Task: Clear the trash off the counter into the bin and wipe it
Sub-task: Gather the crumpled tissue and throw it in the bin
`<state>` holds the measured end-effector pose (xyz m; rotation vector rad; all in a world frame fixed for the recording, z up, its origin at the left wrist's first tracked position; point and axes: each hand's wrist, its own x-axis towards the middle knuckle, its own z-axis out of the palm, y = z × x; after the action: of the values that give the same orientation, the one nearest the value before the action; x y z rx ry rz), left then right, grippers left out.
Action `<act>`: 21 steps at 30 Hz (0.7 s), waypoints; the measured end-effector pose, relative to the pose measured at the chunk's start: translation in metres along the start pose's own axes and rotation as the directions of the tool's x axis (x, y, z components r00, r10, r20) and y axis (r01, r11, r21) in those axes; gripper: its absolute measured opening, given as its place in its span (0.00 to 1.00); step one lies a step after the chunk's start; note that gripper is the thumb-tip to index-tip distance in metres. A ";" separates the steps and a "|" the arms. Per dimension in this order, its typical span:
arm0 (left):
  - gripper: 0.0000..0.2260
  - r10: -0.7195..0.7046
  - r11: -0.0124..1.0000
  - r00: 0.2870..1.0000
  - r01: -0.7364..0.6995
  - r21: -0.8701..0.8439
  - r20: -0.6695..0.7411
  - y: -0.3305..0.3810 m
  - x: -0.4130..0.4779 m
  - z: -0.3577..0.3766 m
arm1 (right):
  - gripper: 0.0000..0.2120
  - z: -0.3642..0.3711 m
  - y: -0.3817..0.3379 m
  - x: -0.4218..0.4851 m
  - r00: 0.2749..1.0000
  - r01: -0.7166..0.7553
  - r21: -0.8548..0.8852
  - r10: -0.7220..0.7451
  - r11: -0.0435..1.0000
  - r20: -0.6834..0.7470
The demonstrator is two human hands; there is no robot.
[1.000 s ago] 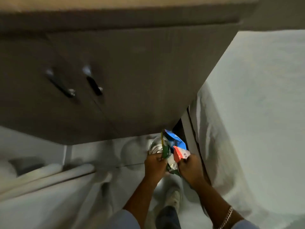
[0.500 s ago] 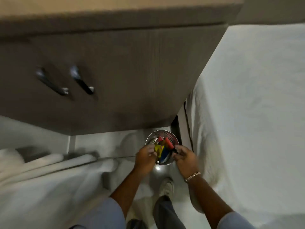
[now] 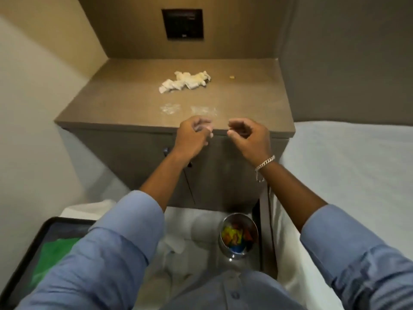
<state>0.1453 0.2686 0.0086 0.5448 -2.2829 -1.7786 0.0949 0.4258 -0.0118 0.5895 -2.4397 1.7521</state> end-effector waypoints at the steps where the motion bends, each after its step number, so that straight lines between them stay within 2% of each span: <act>1: 0.07 0.018 1.000 0.999 -0.018 0.009 -0.042 0.007 0.012 -0.012 | 0.11 0.005 -0.009 0.018 1.000 0.018 -0.009 -0.018 1.000 0.009; 6: 0.10 0.089 0.985 0.971 -0.053 0.163 -0.223 0.018 0.084 -0.072 | 0.13 0.043 -0.039 0.106 0.996 0.071 -0.096 -0.065 0.993 0.064; 9: 0.13 0.128 0.957 0.951 -0.043 0.287 -0.283 0.013 0.135 -0.095 | 0.15 0.076 -0.042 0.165 0.990 0.082 -0.188 -0.059 0.979 0.126; 13: 0.17 0.159 0.898 0.967 -0.058 0.436 -0.199 0.007 0.205 -0.109 | 0.21 0.122 -0.034 0.255 0.975 0.073 -0.440 0.029 0.895 0.220; 15: 0.19 0.163 0.841 0.982 -0.089 0.534 -0.093 0.004 0.238 -0.110 | 0.26 0.147 -0.026 0.293 0.923 0.146 -0.615 0.117 0.775 0.365; 17: 0.18 0.116 0.792 0.993 -0.095 0.603 0.004 -0.001 0.265 -0.108 | 0.31 0.167 -0.017 0.316 0.842 0.230 -0.721 0.239 0.653 0.485; 19: 0.14 0.075 0.758 0.997 -0.067 0.648 0.016 -0.008 0.286 -0.108 | 0.29 0.183 -0.006 0.329 0.795 0.260 -0.760 0.314 0.596 0.519; 21: 0.10 0.055 0.761 0.998 -0.031 0.648 -0.017 -0.015 0.300 -0.107 | 0.21 0.190 0.000 0.333 0.809 0.253 -0.761 0.300 0.598 0.505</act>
<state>-0.0860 0.0494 0.0012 0.6046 -2.8334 -0.8867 -0.1823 0.1629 0.0175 1.0617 -3.2326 0.2200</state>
